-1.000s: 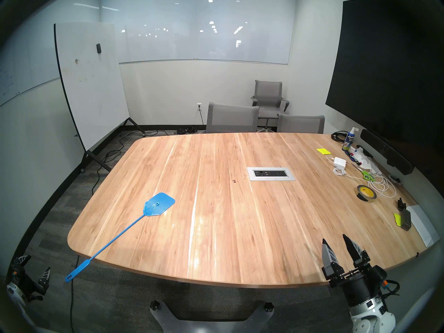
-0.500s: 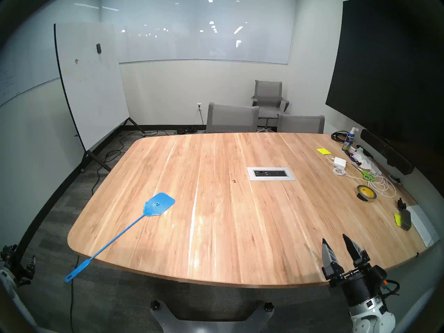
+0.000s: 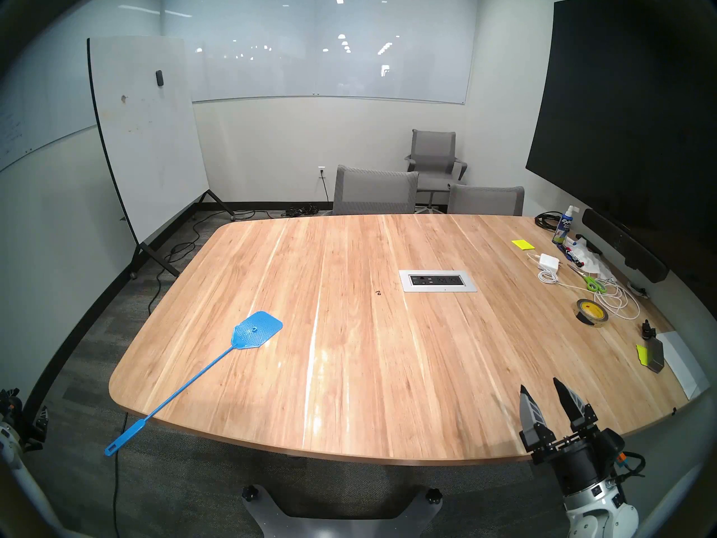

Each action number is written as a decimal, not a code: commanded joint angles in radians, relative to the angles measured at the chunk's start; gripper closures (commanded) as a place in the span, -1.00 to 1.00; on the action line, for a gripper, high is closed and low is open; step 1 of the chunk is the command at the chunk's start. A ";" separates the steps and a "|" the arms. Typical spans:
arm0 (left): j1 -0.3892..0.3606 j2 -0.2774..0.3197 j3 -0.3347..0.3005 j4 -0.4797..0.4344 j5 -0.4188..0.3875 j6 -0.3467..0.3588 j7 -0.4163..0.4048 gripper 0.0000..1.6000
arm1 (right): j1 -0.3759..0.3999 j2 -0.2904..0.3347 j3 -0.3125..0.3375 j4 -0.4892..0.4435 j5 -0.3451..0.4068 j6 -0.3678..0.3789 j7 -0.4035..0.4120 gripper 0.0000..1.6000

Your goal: Swat a bug on table

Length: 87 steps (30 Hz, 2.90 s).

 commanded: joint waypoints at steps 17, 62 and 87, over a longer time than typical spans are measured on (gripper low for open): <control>-0.045 -0.051 0.009 -0.153 -0.259 0.041 -0.247 -1.00 | 0.001 0.000 0.001 -0.017 -0.001 -0.001 0.003 -1.00; 0.359 -0.166 -0.013 0.049 -0.607 -0.185 -0.450 -1.00 | 0.004 -0.003 0.003 -0.015 -0.002 0.001 0.006 -1.00; 0.538 -0.219 -0.013 0.005 -0.801 -0.301 -0.625 -1.00 | 0.004 -0.006 0.004 -0.018 -0.003 0.003 0.007 -1.00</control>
